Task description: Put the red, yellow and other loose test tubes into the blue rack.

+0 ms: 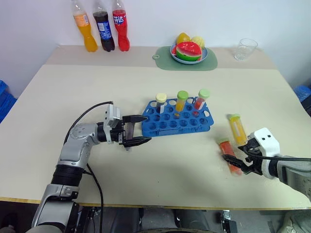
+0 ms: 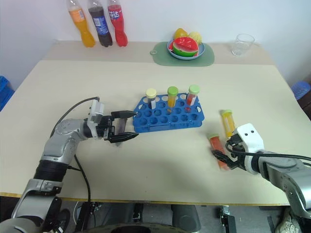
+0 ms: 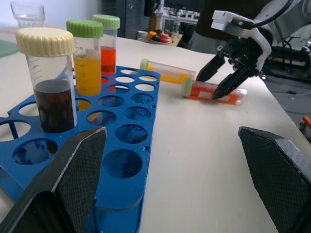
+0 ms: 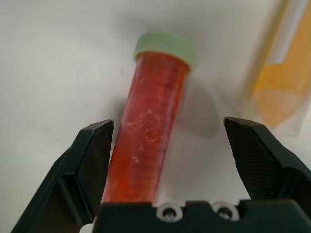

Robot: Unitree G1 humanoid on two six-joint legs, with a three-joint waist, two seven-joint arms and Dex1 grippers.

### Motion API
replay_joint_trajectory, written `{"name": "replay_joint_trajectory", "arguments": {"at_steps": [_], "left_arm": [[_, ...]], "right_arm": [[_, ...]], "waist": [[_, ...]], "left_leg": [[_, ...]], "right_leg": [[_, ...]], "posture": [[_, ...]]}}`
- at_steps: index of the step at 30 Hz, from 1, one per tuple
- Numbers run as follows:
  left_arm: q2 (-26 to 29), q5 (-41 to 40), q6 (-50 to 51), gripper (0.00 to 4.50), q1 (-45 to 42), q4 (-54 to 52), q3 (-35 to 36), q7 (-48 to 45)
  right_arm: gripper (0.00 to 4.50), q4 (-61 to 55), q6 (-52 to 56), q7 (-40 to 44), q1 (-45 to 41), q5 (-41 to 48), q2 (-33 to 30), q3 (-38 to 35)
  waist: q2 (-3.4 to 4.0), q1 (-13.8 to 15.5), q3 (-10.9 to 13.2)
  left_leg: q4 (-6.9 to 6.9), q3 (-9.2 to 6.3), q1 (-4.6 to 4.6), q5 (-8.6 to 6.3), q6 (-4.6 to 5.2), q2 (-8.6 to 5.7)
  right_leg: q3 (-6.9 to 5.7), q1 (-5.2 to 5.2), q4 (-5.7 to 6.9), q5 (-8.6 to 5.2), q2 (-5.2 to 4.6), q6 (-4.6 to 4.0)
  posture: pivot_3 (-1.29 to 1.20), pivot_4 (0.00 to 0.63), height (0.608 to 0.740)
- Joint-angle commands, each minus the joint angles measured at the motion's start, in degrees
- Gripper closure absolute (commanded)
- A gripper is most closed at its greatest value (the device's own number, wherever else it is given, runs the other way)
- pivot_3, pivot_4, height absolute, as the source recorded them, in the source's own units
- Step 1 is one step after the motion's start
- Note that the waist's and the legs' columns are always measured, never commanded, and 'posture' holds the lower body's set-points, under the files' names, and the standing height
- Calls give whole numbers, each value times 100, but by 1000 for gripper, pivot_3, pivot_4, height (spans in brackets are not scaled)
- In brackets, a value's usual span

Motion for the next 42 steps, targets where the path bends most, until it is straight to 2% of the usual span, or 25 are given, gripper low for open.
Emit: {"name": "replay_joint_trajectory", "arguments": {"at_steps": [1, 5, 10, 16, 23, 24, 25, 26, 31, 32, 38, 42], "left_arm": [[46, -84, -23, 0, 46, -202, 55, 25], [25, -81, -32, 0, 66, -210, 34, 33], [7, -76, -49, 0, 73, -201, 19, 40], [-3, -82, -44, 0, 116, -233, 23, 64], [-9, -87, -43, 0, 208, -329, 17, 117], [-8, -91, -36, 0, 215, -335, 22, 120], [-10, -88, -37, 0, 217, -338, 20, 123], [-13, -85, -40, 0, 217, -338, 16, 125], [-17, -77, -56, 0, 174, -279, 6, 97], [-21, -74, -59, 0, 166, -270, 3, 96], [-34, -69, -70, 0, 85, -182, -3, 55], [-29, -70, -74, 0, 67, -143, 5, 35]], "right_arm": [[371, -41, 359, 184, -172, 98, -254, -79], [371, -3, 643, 372, -303, 148, -455, -11], [371, 162, 1130, 341, -819, 199, -334, 177], [371, 386, 1700, 4, -1461, 112, 102, 415], [371, 348, 2096, -381, -1502, -68, 639, 458], [737, 337, 2099, -407, -1468, -93, 688, 452], [870, 314, 2092, -447, -1439, -136, 710, 465], [1189, 300, 2078, -474, -1397, -180, 724, 474], [3552, 118, 1843, -422, -1087, -363, 578, 627], [3736, 111, 1808, -403, -1067, -386, 560, 637], [3736, -295, 897, 31, -665, -561, 26, 740], [3736, -941, -1855, 1030, -379, -508, 756, 200]], "waist": [[0, 0, 0], [-1, 4, 0], [-1, -1, 1], [-1, -5, 1], [-37, -17, -16], [-40, -17, -18], [-41, -16, -19], [-41, -11, -19], [-42, -3, -20], [-42, -4, -20], [-42, 26, -19], [-41, -10, -14]], "left_leg": [[0, 0, 0, 0, 0, 0], [0, 0, 0, 0, 0, 0], [1, 1, 0, 0, 0, 0], [0, 0, -1, 0, 0, 1], [0, -1, 0, 0, 0, 4], [0, -1, 2, 0, 0, 4], [0, -2, 3, 0, 0, 4], [0, -1, 2, 0, 0, 5], [-1, -4, 1, -1, 0, 4], [-1, -3, 1, -1, 1, 4], [-2, -5, -1, -1, 1, 3], [-3, -5, -3, -1, 2, 3]], "right_leg": [[0, 0, 0, 0, 0, 0], [1, 0, 0, 0, -1, 0], [1, -1, 0, 0, -1, 0], [1, -3, 0, 0, 0, 0], [0, 0, -1, 1, -1, -1], [0, 2, -1, 1, -1, -2], [0, 2, -1, 1, -1, -2], [0, 2, -1, 0, -1, -2], [-3, 1, -1, 0, -1, -2], [-3, 2, -1, 0, -1, -2], [-5, 2, -5, -1, -2, -2], [-7, 0, -7, 0, 2, 0]], "posture": [[0, 150, 740], [0, 150, 740], [0, 150, 740], [0, 150, 740], [0, 150, 740], [0, 150, 740], [0, 150, 740], [0, 150, 740], [0, 150, 740], [0, 150, 740], [0, 150, 740], [0, 150, 740]]}}
